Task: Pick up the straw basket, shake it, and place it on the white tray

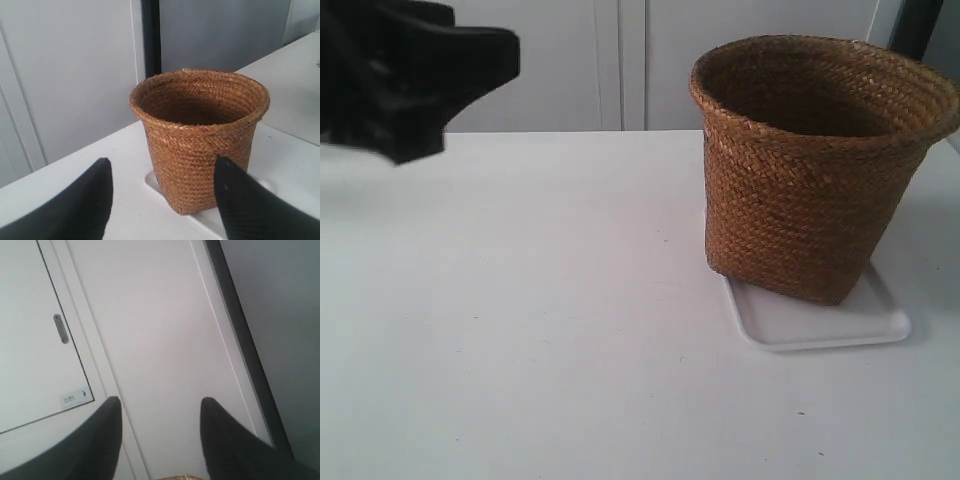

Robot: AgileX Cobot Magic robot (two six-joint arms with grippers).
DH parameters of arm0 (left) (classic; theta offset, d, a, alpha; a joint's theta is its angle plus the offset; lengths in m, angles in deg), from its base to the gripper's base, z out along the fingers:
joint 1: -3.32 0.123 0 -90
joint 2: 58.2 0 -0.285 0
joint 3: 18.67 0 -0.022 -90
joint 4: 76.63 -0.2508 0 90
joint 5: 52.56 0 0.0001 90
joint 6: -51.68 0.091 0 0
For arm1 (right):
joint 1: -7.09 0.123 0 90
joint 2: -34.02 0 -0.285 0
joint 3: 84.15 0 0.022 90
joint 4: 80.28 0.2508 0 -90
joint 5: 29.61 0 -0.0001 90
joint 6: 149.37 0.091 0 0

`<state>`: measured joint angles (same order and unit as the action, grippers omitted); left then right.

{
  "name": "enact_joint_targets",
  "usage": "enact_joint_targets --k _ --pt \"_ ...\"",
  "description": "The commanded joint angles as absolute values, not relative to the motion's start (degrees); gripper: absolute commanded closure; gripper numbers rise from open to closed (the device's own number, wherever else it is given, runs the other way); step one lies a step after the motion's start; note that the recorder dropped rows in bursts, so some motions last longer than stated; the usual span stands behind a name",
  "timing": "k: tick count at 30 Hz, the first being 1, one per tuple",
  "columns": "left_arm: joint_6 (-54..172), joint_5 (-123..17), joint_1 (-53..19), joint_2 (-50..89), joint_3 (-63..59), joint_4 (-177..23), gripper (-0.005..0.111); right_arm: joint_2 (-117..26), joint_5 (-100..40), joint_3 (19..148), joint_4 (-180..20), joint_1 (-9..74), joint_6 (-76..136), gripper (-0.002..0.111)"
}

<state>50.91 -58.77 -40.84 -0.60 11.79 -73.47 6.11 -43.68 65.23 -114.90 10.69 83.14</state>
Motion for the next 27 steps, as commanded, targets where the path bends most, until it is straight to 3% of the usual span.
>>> enact_joint_targets --k 1,20,27 --pt "51.7 -66.2 -42.1 -9.6 22.2 -73.3 0.043 13.7 -43.6 62.7 -115.1 10.4 83.4 0.062" --pt "51.7 -85.8 -42.1 -28.9 52.5 -82.3 0.043 24.1 -62.5 61.1 -114.5 10.4 83.1 0.062" --pt "52.8 -72.4 -42.0 -29.1 53.8 -82.1 0.043 24.1 -62.5 61.1 -111.9 10.4 83.1 0.062"
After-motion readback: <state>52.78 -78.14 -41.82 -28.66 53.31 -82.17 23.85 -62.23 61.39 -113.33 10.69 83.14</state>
